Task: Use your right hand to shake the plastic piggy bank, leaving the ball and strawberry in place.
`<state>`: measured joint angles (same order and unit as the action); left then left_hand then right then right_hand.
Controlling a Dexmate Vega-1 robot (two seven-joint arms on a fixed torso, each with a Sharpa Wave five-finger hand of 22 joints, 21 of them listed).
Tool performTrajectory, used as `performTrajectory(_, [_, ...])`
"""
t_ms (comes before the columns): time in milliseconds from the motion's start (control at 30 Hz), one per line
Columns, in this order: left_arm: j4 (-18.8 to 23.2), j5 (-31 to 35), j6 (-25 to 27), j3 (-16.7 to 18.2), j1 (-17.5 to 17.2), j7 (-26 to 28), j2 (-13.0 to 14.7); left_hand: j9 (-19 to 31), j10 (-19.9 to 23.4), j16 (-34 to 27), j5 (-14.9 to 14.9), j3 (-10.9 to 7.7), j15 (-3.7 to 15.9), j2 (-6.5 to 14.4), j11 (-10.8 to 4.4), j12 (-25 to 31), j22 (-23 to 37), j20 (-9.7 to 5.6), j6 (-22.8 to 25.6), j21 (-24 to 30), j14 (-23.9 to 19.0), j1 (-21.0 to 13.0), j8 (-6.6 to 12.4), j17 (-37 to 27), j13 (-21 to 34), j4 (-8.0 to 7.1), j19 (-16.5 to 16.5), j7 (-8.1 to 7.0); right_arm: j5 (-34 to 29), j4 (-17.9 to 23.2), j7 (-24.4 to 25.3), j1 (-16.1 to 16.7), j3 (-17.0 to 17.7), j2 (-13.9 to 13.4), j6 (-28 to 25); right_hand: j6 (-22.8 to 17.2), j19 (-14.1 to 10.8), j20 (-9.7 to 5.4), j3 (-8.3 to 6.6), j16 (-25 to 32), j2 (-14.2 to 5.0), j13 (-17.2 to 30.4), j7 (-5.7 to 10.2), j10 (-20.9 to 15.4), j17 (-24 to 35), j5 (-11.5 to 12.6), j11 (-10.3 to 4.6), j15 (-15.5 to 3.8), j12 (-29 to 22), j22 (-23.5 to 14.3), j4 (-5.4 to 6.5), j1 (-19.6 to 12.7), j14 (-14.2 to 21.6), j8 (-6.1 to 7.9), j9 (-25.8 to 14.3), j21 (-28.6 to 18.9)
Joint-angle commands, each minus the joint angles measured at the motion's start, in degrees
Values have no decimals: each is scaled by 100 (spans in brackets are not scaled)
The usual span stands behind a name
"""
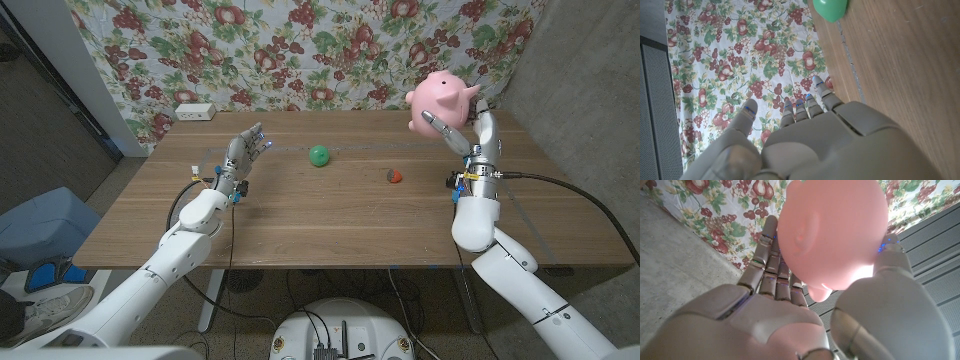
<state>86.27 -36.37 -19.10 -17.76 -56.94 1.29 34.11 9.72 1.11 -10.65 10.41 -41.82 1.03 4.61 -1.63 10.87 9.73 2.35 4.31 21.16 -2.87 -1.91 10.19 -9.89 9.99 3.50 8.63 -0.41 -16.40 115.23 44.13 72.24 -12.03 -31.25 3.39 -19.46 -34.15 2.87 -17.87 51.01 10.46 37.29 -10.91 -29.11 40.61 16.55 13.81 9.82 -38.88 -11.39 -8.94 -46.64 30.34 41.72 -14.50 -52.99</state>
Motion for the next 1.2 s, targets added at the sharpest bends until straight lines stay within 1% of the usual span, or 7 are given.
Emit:
performTrajectory(33, [103,10,-9,31,-72,42,40,23,-4,17,27,-18,-13,207,-7,12,16,-11,26,-38,-68,54,22,-16,23,37,60,-19,461,594,-1305,99,101,-594,-744,-3722,402,-355,-1930,822,-827,1427,775,-2966,2957,1704,-1777,-2183,-880,-20,-14,-365,2108,340,-919,-48])
performTrajectory(200, [132,8,-7,39,-97,56,46,23,-2,18,27,-18,-12,207,-7,12,17,-8,24,-49,-67,52,21,-15,23,39,63,-22,727,758,-1840,46,106,-873,-1029,-3714,416,-350,-1942,818,-822,1416,774,-2961,2956,1701,-1779,-2186,-871,-15,-19,-364,2101,341,-924,-77])
performTrajectory(333, [153,16,1,40,-107,61,57,23,-2,18,27,-18,-17,208,-5,13,17,-3,24,-57,-68,53,21,-15,23,38,69,-23,896,857,-2177,-16,75,-1074,-1229,-3722,430,-350,-1948,813,-822,1435,774,-2949,2954,1696,-1773,-2184,-878,-11,-17,-356,2098,336,-909,-98])
performTrajectory(700, [167,23,0,43,-114,69,58,23,2,16,27,-17,-39,209,-10,14,18,1,18,-84,-74,53,18,-16,23,39,81,-24,1238,1018,-2730,-228,-80,-1472,-1612,-3710,468,-333,-1967,809,-829,1406,753,-2950,2952,1684,-1765,-2183,-864,-2,-17,-348,2097,340,-921,-159])
performTrajectory(900, [156,15,8,43,-113,72,50,23,5,12,26,-14,-45,207,-10,15,19,5,19,-100,-86,55,19,-16,24,38,84,-30,1377,1113,-2896,-322,-152,-1650,-1801,-3712,478,-322,-1975,808,-832,1430,745,-2945,2953,1684,-1739,-2181,-879,2,-19,-347,2091,342,-923,-188])
performTrajectory(967, [150,17,7,42,-109,74,48,23,6,11,26,-14,-51,206,-7,16,19,5,20,-106,-90,55,19,-16,23,38,85,-30,1417,1130,-2915,-348,-170,-1687,-1843,-3710,483,-327,-1978,808,-836,1442,744,-2937,2952,1684,-1753,-2180,-884,4,-15,-342,2092,345,-929,-204])
performTrajectory(1200, [126,11,12,37,-94,65,40,23,3,7,25,-11,-50,203,-13,14,19,21,17,-120,-106,57,18,-17,23,39,101,-34,1459,1156,-2821,-385,-227,-1752,-1919,-3712,494,-322,-1980,811,-831,1421,739,-2950,2954,1681,-1747,-2179,-879,8,-19,-339,2087,344,-926,-234])
